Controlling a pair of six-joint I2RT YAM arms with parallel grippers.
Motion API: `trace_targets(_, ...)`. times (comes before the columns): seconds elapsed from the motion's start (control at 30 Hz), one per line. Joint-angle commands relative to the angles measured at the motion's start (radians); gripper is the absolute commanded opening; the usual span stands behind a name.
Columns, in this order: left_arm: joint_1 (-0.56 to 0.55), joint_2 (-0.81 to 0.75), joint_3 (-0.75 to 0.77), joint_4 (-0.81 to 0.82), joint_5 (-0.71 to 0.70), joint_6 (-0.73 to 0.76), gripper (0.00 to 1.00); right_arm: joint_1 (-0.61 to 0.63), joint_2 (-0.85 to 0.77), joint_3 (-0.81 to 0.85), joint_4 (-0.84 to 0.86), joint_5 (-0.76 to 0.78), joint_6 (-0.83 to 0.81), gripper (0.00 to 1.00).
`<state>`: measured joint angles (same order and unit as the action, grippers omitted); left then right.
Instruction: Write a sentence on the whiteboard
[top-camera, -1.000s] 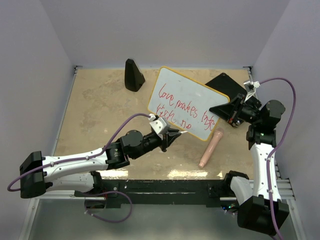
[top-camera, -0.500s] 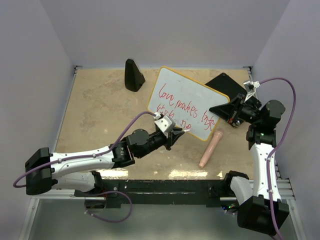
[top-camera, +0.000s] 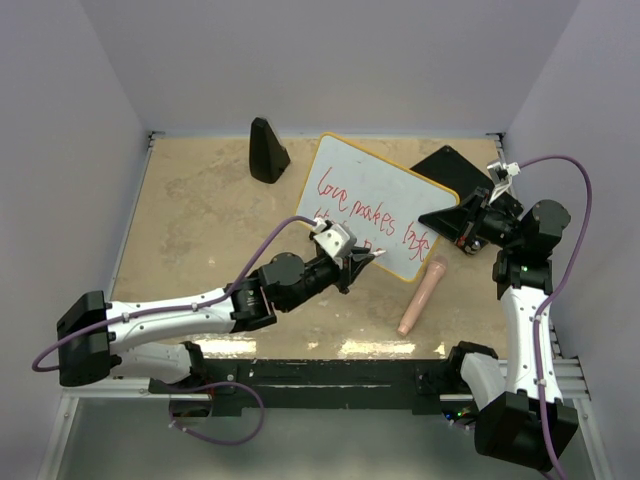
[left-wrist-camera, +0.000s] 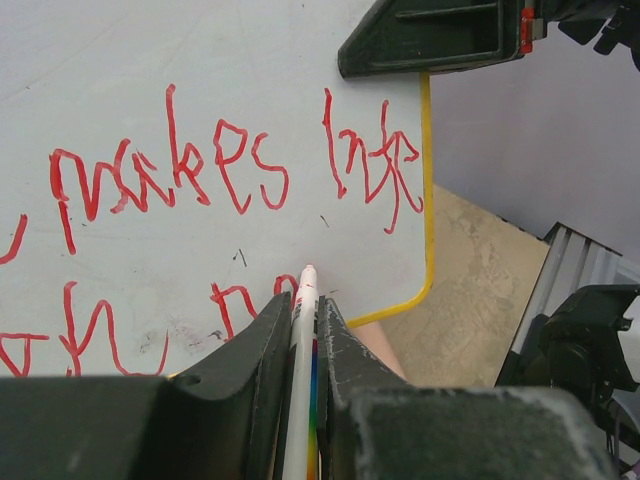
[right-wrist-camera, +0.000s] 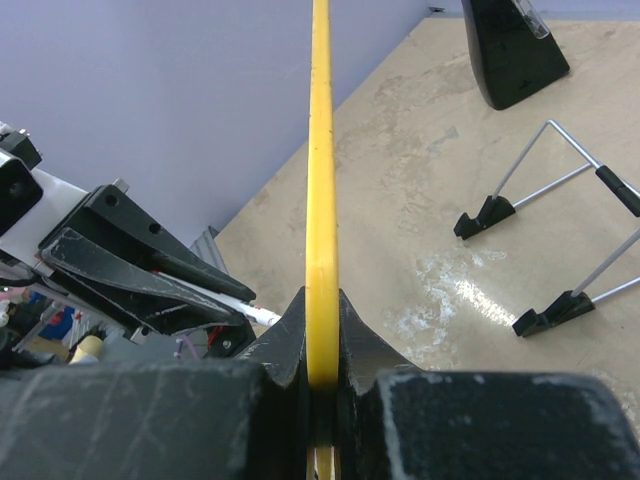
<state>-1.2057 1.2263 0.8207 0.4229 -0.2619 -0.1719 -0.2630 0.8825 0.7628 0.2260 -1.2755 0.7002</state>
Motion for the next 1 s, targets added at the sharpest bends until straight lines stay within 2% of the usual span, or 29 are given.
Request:
trace_targets(0.0, -0.003, 0.013, 0.046, 0.011, -0.023, -0.003, 0.0, -0.005, -0.027, 0.029, 0.078, -0.01, 0.024, 0.0)
trace_targets(0.53, -0.003, 0.022, 0.037, -0.09, 0.003, -0.047, 0.0, -0.005, -0.03, 0.029, 0.078, -0.01, 0.027, 0.0)
trace_targets(0.97, -0.003, 0.032, 0.067, -0.092, 0.012, -0.043, 0.0, -0.007, -0.034, 0.029, 0.078, -0.008, 0.028, 0.0)
